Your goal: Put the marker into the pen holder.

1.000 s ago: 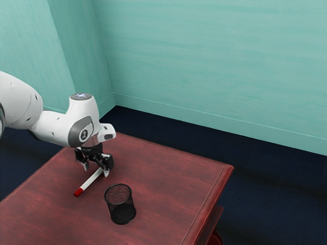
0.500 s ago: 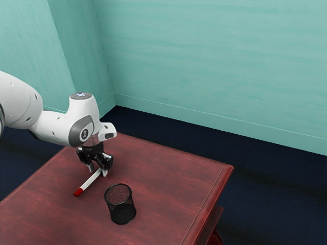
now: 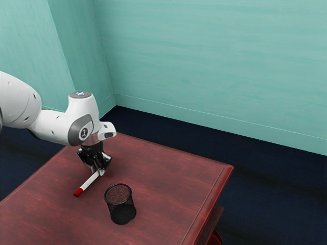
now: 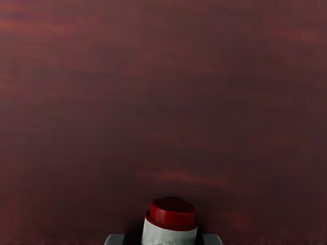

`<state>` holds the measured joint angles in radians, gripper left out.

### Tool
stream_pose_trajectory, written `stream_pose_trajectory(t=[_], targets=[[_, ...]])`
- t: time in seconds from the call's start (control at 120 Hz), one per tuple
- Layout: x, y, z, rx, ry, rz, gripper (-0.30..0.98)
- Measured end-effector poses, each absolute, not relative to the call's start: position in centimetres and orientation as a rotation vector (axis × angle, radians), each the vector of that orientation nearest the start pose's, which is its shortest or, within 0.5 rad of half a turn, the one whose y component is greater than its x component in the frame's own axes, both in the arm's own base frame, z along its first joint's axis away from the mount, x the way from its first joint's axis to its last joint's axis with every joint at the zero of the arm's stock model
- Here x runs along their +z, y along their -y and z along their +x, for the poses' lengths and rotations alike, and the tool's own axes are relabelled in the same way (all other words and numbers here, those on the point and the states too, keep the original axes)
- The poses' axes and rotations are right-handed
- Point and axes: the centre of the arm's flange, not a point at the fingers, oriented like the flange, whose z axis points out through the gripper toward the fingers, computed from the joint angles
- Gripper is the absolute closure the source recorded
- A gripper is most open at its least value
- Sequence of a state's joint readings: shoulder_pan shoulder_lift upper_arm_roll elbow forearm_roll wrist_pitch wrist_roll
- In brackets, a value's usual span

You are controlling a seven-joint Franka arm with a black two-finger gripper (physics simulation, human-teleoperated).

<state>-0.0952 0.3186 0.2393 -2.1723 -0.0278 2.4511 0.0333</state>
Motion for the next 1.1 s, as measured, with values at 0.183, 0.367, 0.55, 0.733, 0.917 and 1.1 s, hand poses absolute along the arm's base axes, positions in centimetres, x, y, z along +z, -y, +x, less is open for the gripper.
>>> stream_pose_trajectory(t=[0.183,0.367,0.55,0.733,0.917,1.1], targets=[[24.6,-8.0,55.4,0.061,0.187,-3.082,0.62],[24.6,-8.0,55.3,0.068,0.190,-3.080,0.67],[25.5,-8.1,55.4,0.050,0.195,-3.082,0.69],[30.3,-7.6,55.5,-0.032,0.186,-3.096,0.69],[34.2,-6.1,55.1,-0.069,0.151,-3.112,0.70],[35.8,-5.0,54.7,-0.057,0.126,-3.120,0.70]])
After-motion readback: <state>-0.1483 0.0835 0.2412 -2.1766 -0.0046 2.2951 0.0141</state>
